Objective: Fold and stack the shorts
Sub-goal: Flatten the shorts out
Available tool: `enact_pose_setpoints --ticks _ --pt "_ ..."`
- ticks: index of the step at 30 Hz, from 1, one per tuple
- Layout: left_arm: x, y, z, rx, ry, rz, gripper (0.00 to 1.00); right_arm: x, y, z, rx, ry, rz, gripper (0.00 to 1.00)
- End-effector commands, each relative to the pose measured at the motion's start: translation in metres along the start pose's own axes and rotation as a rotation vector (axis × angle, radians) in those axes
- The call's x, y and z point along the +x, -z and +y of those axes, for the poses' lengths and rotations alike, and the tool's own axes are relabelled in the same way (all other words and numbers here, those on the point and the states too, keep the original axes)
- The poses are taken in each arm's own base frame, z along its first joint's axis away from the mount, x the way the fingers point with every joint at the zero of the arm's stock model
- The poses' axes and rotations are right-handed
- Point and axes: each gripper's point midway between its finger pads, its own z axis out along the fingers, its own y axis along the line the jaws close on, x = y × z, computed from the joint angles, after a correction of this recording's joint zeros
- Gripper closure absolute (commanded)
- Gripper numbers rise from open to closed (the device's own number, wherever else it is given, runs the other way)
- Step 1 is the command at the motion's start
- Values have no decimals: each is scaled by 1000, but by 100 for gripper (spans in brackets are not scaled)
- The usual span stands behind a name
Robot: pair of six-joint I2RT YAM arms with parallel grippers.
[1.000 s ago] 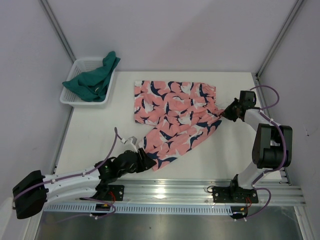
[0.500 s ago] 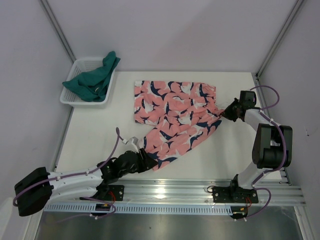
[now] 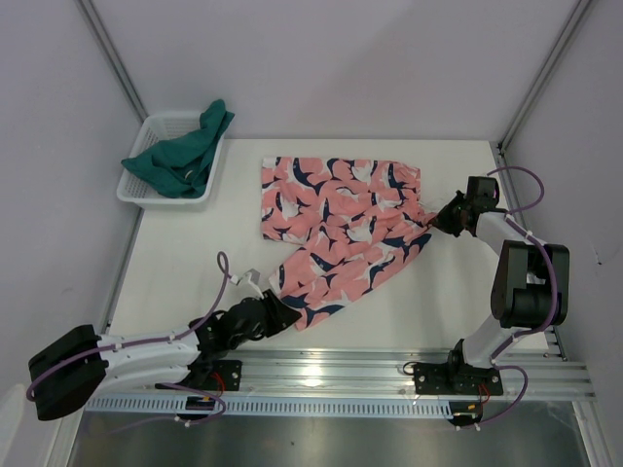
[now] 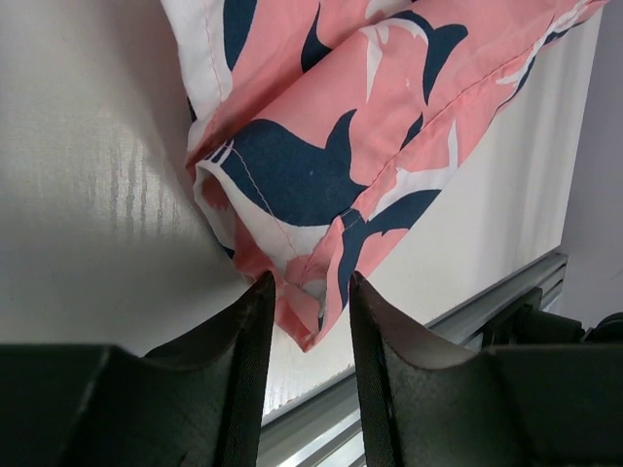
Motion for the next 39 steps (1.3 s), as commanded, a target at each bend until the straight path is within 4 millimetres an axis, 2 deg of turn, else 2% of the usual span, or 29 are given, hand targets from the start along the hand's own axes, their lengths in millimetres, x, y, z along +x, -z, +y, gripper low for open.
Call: enact_pose_setpoints --ticks 1,5,15,20,23,25,27,28,30,31,32,33,34,35,36,37,38,39 --pt "-15 -2 -8 31 47 -76 61 -4 2 4 -23 -2 -19 100" --pt "-18 -2 -10 37 55 -87 61 -4 2 3 -22 -3 -18 100" --pt "-12 -10 -17 51 55 -63 75 -4 2 4 -24 -3 -16 100" --pt "-11 -15 -21 54 40 -58 85 -4 4 5 -30 -3 -18 100" --pt "-14 -17 -27 56 15 -64 100 -7 7 6 -25 7 -24 100" --pt "-19 -15 -35 74 8 -81 100 -9 10 7 -19 21 -21 100" --pt "-25 -12 -34 60 -19 -99 100 -17 20 10 3 40 -31 100" --pt "-34 -4 -51 107 -14 -120 100 -18 26 10 15 44 -30 100" --pt "-45 3 -50 91 -59 -130 100 -30 38 16 23 56 -68 100" --pt "-62 17 -78 162 -53 -169 100 -33 49 20 24 59 -82 100" --pt "-69 22 -69 120 -94 -179 100 -36 55 20 36 59 -97 100" --pt "-77 28 -73 125 -109 -195 100 -44 63 26 30 63 -117 100" --pt "-92 44 -97 165 -115 -223 100 -48 70 31 27 63 -126 100" --pt "-99 56 -95 151 -152 -237 100 -45 76 28 50 55 -105 100" --pt "-116 71 -110 176 -157 -283 100 -54 85 38 38 54 -124 100" --pt "-123 79 -114 176 -172 -302 100 -57 91 40 45 38 -123 100" --pt "-135 97 -122 180 -203 -332 100 -55 101 39 62 25 -111 100" --pt "-148 114 -139 212 -214 -367 100 -58 109 42 60 17 -121 100"
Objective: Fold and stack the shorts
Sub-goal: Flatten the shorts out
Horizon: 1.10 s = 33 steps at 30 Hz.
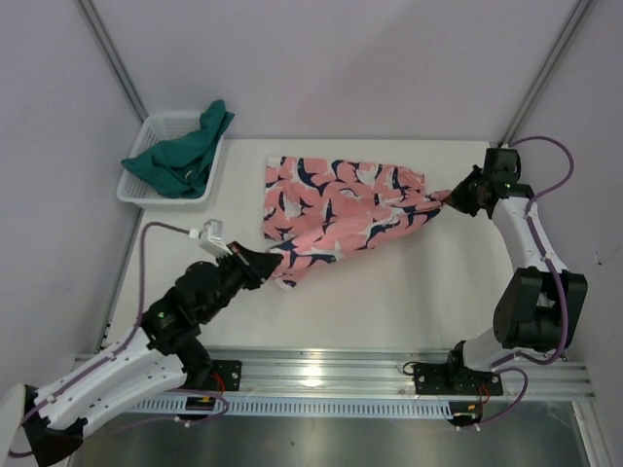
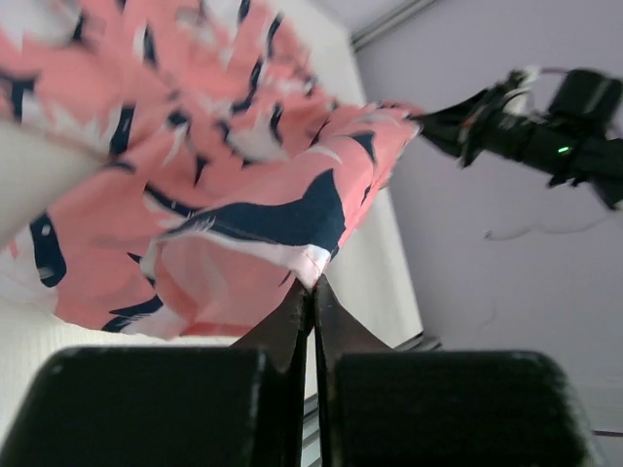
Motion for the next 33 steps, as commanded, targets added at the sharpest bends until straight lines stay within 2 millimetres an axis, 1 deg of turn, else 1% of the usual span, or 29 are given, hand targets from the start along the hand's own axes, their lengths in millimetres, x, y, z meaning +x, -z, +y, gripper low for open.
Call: enact_pose_setpoints --ticks 1,2,4,5,6,7,8,9,10,11,12,13,14,15,16,17,18,19,20,21,22,23,25,27,28,29,30,32,33 --pt "-43 30 -21 -9 -158 -51 100 -24 50 10 25 -29 -56 100" --pt "-66 46 -46 33 -186 -91 100 -31 66 17 -6 -44 -80 100" --pt "-80 57 -60 59 -222 -114 100 -39 94 34 -75 -50 -94 100" --pt "-101 76 -87 121 -250 -156 100 -45 114 43 -119 -50 -121 100" --pt "-108 82 -95 137 -266 -167 100 -51 129 48 -149 -52 -139 100" --pt "-115 88 -102 151 -283 -178 100 -48 144 54 -186 -50 -124 100" --pt "-129 104 -119 192 -319 -207 100 -60 169 68 -239 -32 -168 100" --pt "-144 118 -137 231 -332 -240 100 -66 191 75 -276 -26 -200 100" --pt "-159 135 -153 272 -368 -276 100 -62 207 83 -319 -17 -188 100" --pt "-163 142 -160 293 -385 -282 100 -69 234 97 -375 11 -233 100" --pt "-185 171 -184 364 -386 -344 100 -68 256 105 -420 30 -258 100" --pt "-188 175 -191 378 -427 -347 100 -65 276 116 -486 52 -262 100" --pt "-193 182 -197 395 -440 -357 100 -67 300 126 -537 78 -309 100" --pt "-195 187 -204 417 -460 -358 100 -62 327 135 -593 95 -349 100" --pt "-212 213 -221 463 -481 -413 100 -61 347 143 -641 117 -393 100" --pt "-217 221 -226 478 -495 -429 100 -60 367 148 -671 126 -433 100" --pt "-227 240 -238 523 -504 -461 100 -59 393 156 -717 147 -487 100" --pt "-236 254 -246 545 -526 -491 100 -55 422 162 -766 176 -561 100" --pt "-246 273 -254 573 -526 -528 100 -54 439 165 -790 184 -603 100" --pt "-249 279 -258 582 -534 -540 100 -54 461 171 -831 208 -662 100" --pt "-256 292 -262 596 -550 -568 100 -47 478 173 -867 212 -693 100" --pt "-262 300 -268 610 -554 -589 100 -45 486 174 -890 213 -714 100" --pt "-268 305 -272 609 -566 -612 100 -41 499 180 -956 219 -736 100" --pt "-271 298 -273 588 -564 -616 100 -43 496 181 -966 198 -728 100" --pt "-273 292 -272 567 -561 -617 100 -49 486 182 -956 170 -696 100" --pt "-263 264 -266 522 -573 -568 100 -52 476 182 -945 154 -669 100" --pt "-260 253 -263 501 -570 -556 100 -54 467 182 -940 144 -639 100" --pt "-244 208 -250 437 -574 -506 100 -62 440 183 -927 101 -573 100" --pt "-239 189 -248 417 -573 -493 100 -66 431 184 -931 94 -552 100"
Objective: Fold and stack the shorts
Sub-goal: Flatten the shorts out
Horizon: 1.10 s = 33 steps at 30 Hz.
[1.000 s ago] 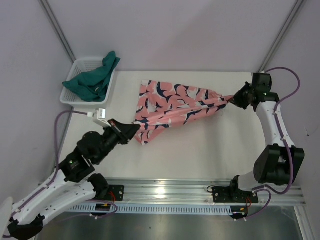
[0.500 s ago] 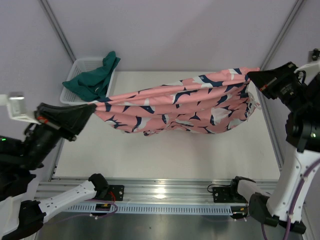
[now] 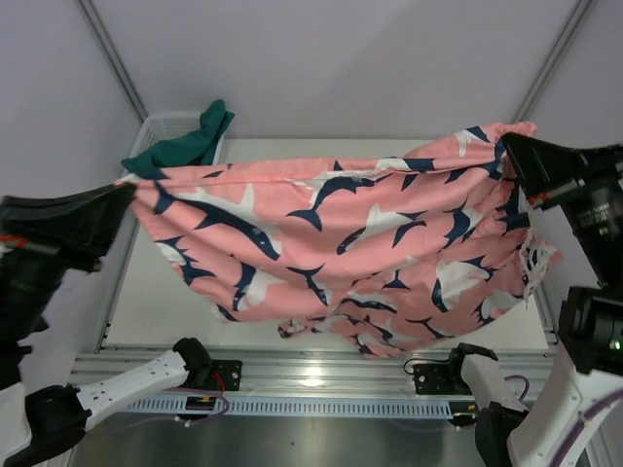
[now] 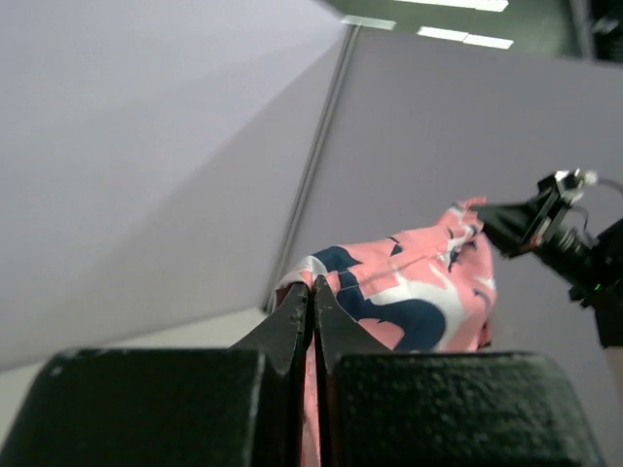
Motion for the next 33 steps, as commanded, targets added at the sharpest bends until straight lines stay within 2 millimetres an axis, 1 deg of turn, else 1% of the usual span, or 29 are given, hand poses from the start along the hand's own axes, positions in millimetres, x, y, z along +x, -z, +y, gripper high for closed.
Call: enact_pose_setpoints --ticks 1,2,3,5,7,8,9,10,11,12,13,14,15,16,17,18,19,20,21,22,24,26,27,28,29,30,31,32,33 --pt "65 -41 36 -143 -52 107 100 18 -50 -86 142 -175 76 100" --pt "72 -47 39 -161 -54 118 100 24 -59 -100 158 -210 98 100" --pt "88 -57 44 -175 -63 147 100 29 -66 -105 156 -221 108 100" --pt "95 -65 51 -202 -78 155 100 44 -84 -124 183 -225 136 100" --pt "103 -77 62 -236 -105 167 100 62 -104 -127 197 -224 162 100" --pt "109 -83 59 -199 -103 191 100 63 -111 -125 189 -209 168 100" --pt "114 -89 60 -186 -70 202 100 72 -126 -142 221 -217 179 100" --pt "118 -96 85 -242 -79 210 100 81 -134 -136 198 -227 202 100" --pt "130 -103 72 -124 5 245 100 77 -141 -134 182 -223 187 100" --pt "122 -104 100 -179 -2 221 100 82 -151 -142 193 -229 196 100" --pt "139 -104 120 -191 43 256 100 80 -156 -141 189 -228 194 100" --pt "134 -107 114 -123 93 248 100 67 -162 -131 160 -216 172 100" --pt "127 -105 137 -175 91 234 100 72 -174 -139 167 -220 185 100" --pt "120 -110 150 -185 104 233 100 67 -179 -135 152 -218 181 100" --pt "113 -114 151 -168 129 218 100 65 -184 -133 143 -219 187 100" --pt "109 -112 157 -167 130 225 100 46 -187 -114 95 -195 155 100" --pt "99 -115 153 -159 115 211 100 48 -195 -119 97 -193 164 100" --pt "91 -117 149 -153 101 199 100 46 -195 -115 89 -189 169 100" --pt "81 -116 145 -153 78 180 100 36 -194 -104 62 -176 152 100" --pt "76 -114 141 -150 64 171 100 34 -192 -101 56 -168 149 100" --pt "60 -107 121 -125 15 134 100 32 -185 -93 41 -163 154 100" --pt "52 -100 105 -110 -16 115 100 35 -170 -89 52 -175 166 100" --pt "46 -93 88 -96 -46 97 100 38 -165 -89 61 -184 175 100" --pt "42 -89 79 -91 -65 86 100 47 -160 -96 84 -198 196 100" --pt "42 -84 73 -96 -76 93 100 44 -146 -86 82 -205 191 100" --pt "36 -78 55 -82 -106 79 100 47 -139 -84 85 -211 200 100" --pt "33 -74 45 -76 -124 68 100 50 -131 -81 93 -219 209 100" --pt "34 -68 38 -80 -127 73 100 49 -116 -72 87 -224 204 100" --pt "29 -61 21 -66 -147 59 100 50 -108 -66 78 -230 205 100"
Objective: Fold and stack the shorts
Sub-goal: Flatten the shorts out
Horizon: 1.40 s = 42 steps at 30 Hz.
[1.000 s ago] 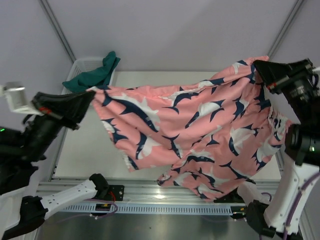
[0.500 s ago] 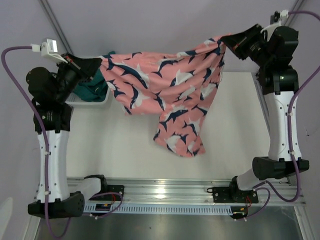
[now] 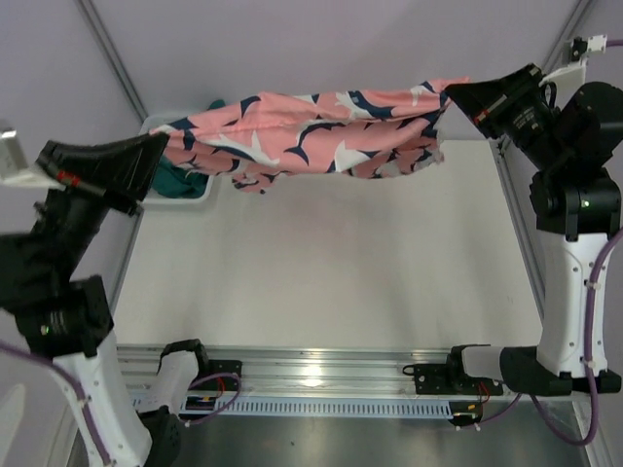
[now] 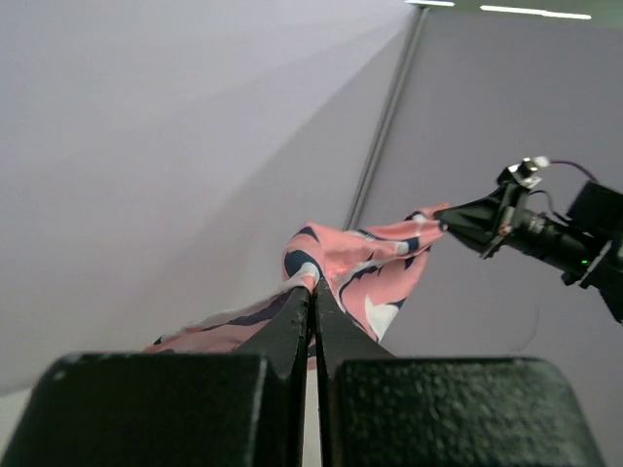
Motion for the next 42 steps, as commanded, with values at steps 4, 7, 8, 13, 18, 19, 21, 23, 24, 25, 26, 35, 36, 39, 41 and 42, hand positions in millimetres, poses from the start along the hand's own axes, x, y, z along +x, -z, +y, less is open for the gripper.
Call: enact_pose_setpoints --ticks 4,7,8,13,18,19,21,23,24,25,26,35,36,39,41,42 --pt "-26 52 -86 77 -109 -64 100 14 77 52 -89 -1 -17 100" --pt "-35 63 -105 87 -131 -91 100 13 106 72 -125 11 -43 100" --pt "-36 64 -109 88 -130 -94 100 12 110 77 -135 15 -47 100" --pt "-40 48 -95 77 -98 -72 100 8 94 70 -99 16 -21 100" --pt "-15 15 -32 12 4 -7 100 16 55 34 -40 -14 20 100" --pt "-11 9 -19 -2 11 -3 100 19 45 27 -33 -19 32 100" --pt "1 -2 7 -33 47 19 100 24 22 7 -5 -38 63 100" --pt "10 -12 27 -46 70 24 100 29 -2 -12 10 -54 82 100" --pt "27 -20 51 -74 114 55 100 29 -10 -20 18 -63 84 100" --pt "30 -24 59 -83 132 55 100 27 -19 -22 -5 -61 82 100" --pt "33 -29 68 -83 135 53 100 34 -35 -41 22 -102 105 100" --pt "76 -44 138 -192 192 87 100 42 -110 -87 -9 -185 140 100" --pt "77 -44 140 -199 185 91 100 43 -116 -89 -19 -188 146 100" --pt "69 -46 140 -203 164 83 100 41 -123 -85 -57 -186 152 100" --pt "57 -50 137 -199 146 70 100 37 -125 -81 -74 -178 147 100" --pt "49 -52 133 -190 130 64 100 34 -125 -80 -78 -172 146 100"
